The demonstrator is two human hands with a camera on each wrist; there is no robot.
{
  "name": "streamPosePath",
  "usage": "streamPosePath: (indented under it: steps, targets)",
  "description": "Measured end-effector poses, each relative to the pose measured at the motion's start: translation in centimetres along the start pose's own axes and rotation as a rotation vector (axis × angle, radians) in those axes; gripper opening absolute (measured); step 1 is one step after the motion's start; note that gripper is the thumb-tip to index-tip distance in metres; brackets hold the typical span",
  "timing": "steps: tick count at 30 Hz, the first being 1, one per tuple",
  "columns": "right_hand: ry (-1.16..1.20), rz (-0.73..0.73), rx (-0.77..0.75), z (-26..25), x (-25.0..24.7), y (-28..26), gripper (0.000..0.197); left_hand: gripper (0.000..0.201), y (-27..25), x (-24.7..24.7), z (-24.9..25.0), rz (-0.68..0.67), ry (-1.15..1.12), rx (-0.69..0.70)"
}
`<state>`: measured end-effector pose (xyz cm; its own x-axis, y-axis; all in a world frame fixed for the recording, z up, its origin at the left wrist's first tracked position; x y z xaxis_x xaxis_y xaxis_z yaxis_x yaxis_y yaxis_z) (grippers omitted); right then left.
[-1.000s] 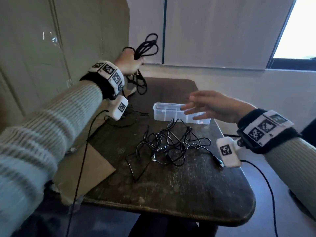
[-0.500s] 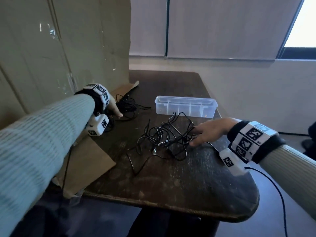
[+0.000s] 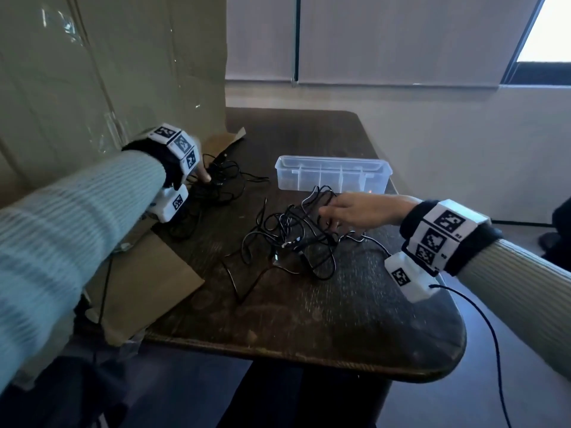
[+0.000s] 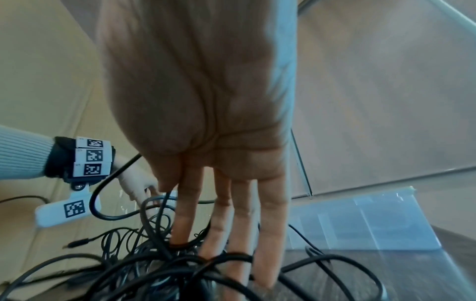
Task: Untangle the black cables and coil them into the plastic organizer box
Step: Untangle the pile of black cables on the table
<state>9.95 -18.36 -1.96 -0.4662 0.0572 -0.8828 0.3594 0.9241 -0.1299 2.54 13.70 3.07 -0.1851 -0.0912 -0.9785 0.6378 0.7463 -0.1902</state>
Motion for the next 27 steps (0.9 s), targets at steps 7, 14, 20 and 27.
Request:
streamPosePath:
  steps: [7,14,20,27]
  targets:
    - [0.429,0.382,-0.017,0.2,-3.1,-0.5,0.024,0.079,-6.0,-0.6,8.9,-0.132,-0.134,0.606]
    - [0.748,0.78,-0.2,-0.8,-7.5,-2.5,0.024,0.059,-7.5,5.1,13.2,-0.265,0.062,0.769]
    - [0.616,1.005,-0.267,-2.2,-10.7,-4.8,0.024,0.029,-7.4,2.6,11.6,-0.187,0.015,0.707]
    - [0.329,0.623,-0.181,-3.0,-7.7,-4.0,0.088,0.015,-10.1,-2.5,10.2,-0.155,-0.233,0.761]
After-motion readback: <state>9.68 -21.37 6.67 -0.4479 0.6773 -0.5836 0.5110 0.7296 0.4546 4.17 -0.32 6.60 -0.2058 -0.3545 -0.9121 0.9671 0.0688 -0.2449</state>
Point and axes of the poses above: each hand's wrist, its own y-axis towards the middle knuckle, its own x-axis out of the palm, z = x × y, the point moved 1 cm from there along y, towards the middle knuckle, and after that the axes turned 10 degrees about -x, right-handed, at the moved point
